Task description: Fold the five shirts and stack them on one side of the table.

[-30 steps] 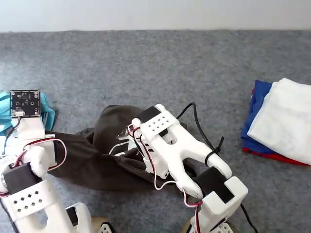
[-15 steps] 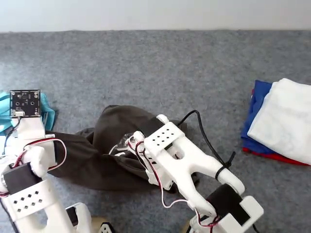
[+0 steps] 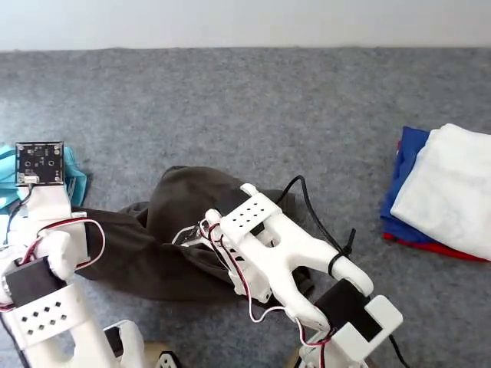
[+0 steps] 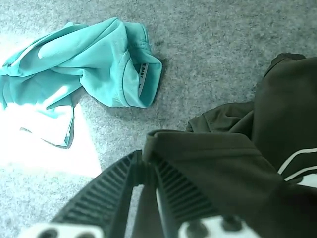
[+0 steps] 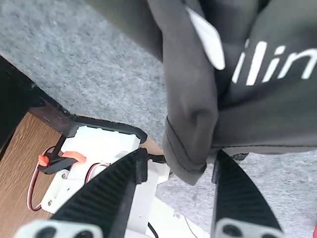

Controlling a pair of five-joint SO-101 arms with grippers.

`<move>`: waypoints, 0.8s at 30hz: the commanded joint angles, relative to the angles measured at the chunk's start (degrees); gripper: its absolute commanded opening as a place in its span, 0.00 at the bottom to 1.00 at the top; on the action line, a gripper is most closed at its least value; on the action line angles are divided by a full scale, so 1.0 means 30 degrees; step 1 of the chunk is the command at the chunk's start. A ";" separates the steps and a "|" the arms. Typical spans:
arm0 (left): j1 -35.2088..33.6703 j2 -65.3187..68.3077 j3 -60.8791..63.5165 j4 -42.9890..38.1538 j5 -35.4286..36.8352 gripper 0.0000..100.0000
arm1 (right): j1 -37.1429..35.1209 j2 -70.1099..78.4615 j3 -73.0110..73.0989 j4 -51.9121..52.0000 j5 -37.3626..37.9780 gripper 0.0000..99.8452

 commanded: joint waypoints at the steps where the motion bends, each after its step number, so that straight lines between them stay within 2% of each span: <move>1: 0.0117 -0.0088 -0.0044 -0.0322 -0.0088 0.02 | -0.1040 -0.0542 -0.0440 0.0777 -0.0176 0.22; 7: 0.0117 -0.0088 -0.0044 -0.0322 -0.0088 0.02 | -0.2916 -0.1626 -0.0440 0.0777 -0.0234 0.22; 16: 0.0117 -0.0088 -0.0044 -0.0322 -0.0088 0.02 | -0.2945 -0.1919 -0.1055 0.0806 -0.0176 0.22; 24: 0.0117 -0.0088 -0.0044 -0.0322 -0.0088 0.02 | -0.2066 0.0190 -0.1143 0.0718 -0.0147 0.22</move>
